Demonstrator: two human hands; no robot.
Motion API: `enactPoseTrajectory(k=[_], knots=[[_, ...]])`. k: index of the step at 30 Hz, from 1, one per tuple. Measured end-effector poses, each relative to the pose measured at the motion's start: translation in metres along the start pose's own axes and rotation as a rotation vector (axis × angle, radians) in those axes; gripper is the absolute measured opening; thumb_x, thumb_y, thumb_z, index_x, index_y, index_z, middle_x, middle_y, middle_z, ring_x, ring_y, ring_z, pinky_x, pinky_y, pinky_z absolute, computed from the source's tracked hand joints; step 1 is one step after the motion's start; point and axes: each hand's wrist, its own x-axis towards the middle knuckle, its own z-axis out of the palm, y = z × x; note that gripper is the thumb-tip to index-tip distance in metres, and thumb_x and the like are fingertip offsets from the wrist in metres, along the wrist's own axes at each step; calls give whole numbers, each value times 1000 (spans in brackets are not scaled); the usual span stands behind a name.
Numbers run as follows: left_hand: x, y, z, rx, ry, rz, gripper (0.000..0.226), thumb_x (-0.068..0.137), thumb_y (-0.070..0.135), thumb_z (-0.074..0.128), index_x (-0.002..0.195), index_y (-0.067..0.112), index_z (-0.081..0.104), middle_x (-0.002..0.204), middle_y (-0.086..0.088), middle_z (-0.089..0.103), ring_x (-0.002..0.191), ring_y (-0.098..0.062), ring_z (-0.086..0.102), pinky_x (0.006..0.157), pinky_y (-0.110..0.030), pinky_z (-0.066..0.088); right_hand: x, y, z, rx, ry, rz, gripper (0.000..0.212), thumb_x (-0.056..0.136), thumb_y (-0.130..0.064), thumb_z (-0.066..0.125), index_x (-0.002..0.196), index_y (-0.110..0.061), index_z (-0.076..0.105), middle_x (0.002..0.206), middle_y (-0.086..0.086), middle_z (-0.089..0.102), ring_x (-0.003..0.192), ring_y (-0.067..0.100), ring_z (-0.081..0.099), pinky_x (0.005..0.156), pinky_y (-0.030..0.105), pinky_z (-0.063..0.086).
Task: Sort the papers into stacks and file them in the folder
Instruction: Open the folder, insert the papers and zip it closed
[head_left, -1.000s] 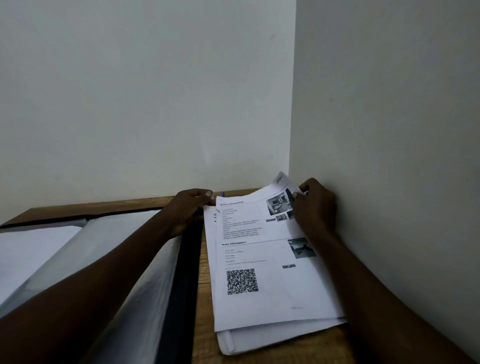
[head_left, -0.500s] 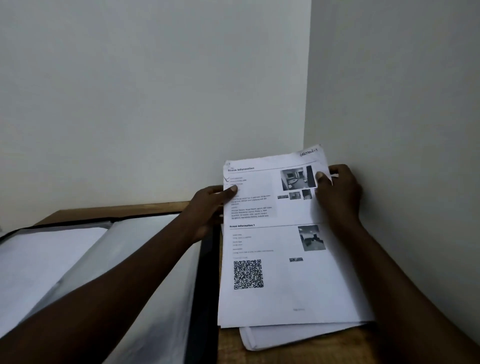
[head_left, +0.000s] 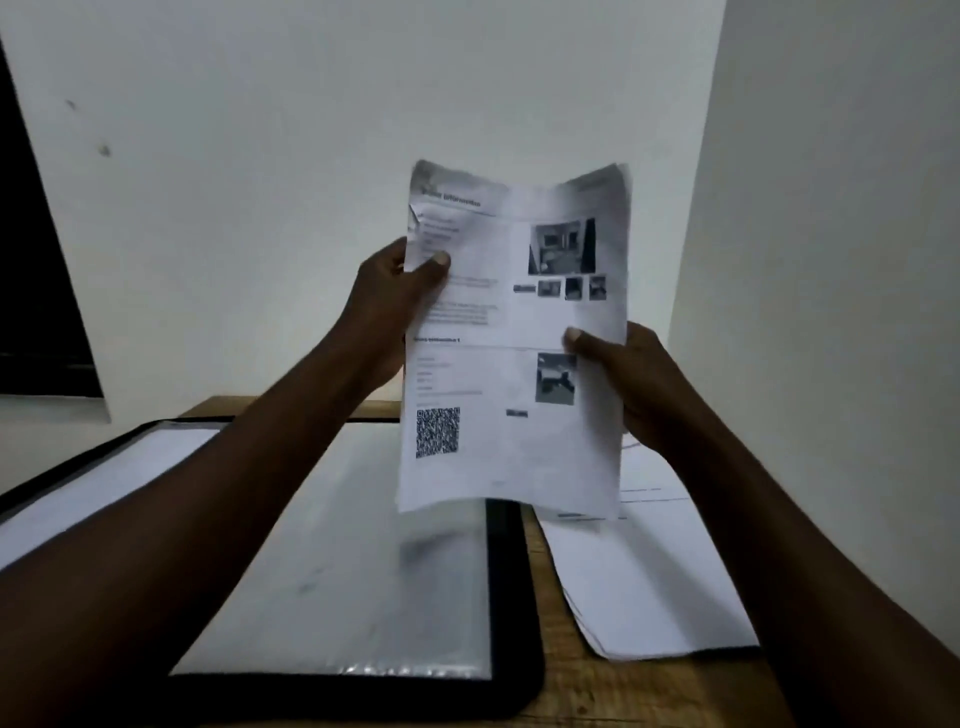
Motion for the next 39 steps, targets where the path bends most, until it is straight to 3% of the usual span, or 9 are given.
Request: enactPoseTrajectory(k=[7, 16, 19, 23, 27, 31, 34, 36, 39], knots=[[-22, 29, -45, 257, 61, 169, 19, 93, 10, 64, 110, 19, 61, 111, -3, 71, 96, -16, 71, 83, -31, 59, -3, -5, 89, -44, 59, -189, 21, 89, -25, 66, 110, -21, 63, 107, 2, 71, 95, 19, 70, 88, 42, 56], [-42, -40, -98, 255, 54, -142, 27, 92, 8, 65, 119, 11, 64, 116, -10, 70, 100, -21, 69, 89, -34, 56, 6, 27, 112, -255, 73, -88, 7, 88, -17, 64, 95, -18, 67, 88, 6, 72, 83, 25, 69, 78, 38, 55], [-29, -28, -101, 247, 21, -121, 23, 94, 15, 64, 116, 8, 64, 96, -7, 71, 68, -8, 69, 60, -22, 55, 30, 28, 92, -260, 161, -81, 11, 77, -26, 70, 85, -18, 68, 82, 6, 70, 78, 26, 67, 74, 39, 54], [-12, -42, -108, 342, 22, -176, 28, 93, 24, 67, 114, 5, 67, 87, -7, 69, 57, -4, 65, 49, -19, 52, 71, 68, 61, -128, 204, 85, 51, 58, -41, 75, 99, -11, 71, 99, 9, 74, 88, 30, 71, 87, 49, 56], [-3, -81, -120, 598, -63, -246, 24, 91, 36, 68, 106, 17, 73, 93, -4, 71, 77, -15, 65, 72, -39, 61, 64, 83, 59, 7, 224, 177, 16, 90, -14, 65, 104, -6, 62, 95, 11, 67, 78, 24, 63, 62, 19, 53], [12, -107, -124, 975, -195, -242, 25, 96, 31, 61, 114, 17, 72, 100, -4, 72, 87, -15, 62, 67, -24, 44, 59, 102, 47, -574, 112, 252, 74, 90, -40, 43, 153, -12, 16, 142, 7, 47, 133, 22, 44, 97, 21, 35], [25, -120, -126, 1133, -217, -251, 28, 97, 25, 58, 120, 14, 69, 119, -10, 70, 107, -23, 62, 78, -22, 38, 78, 131, 30, 239, 216, 551, 67, 88, -36, 52, 145, -2, 39, 139, 21, 51, 129, 31, 50, 80, 30, 49], [29, -131, -128, 1159, -233, -270, 30, 95, 28, 64, 121, 13, 69, 122, -10, 68, 113, -24, 61, 82, -21, 38, 80, 141, 25, 232, 198, 509, 49, 93, -20, 59, 135, 2, 49, 133, 26, 55, 120, 36, 57, 72, 35, 52], [31, -147, -130, 1160, -252, -283, 28, 91, 29, 70, 114, 14, 72, 113, -10, 71, 110, -24, 62, 77, -21, 37, 82, 144, 23, 283, 199, 545, 66, 70, -22, 83, 129, -2, 58, 122, 21, 64, 107, 33, 64, 87, 44, 53]])
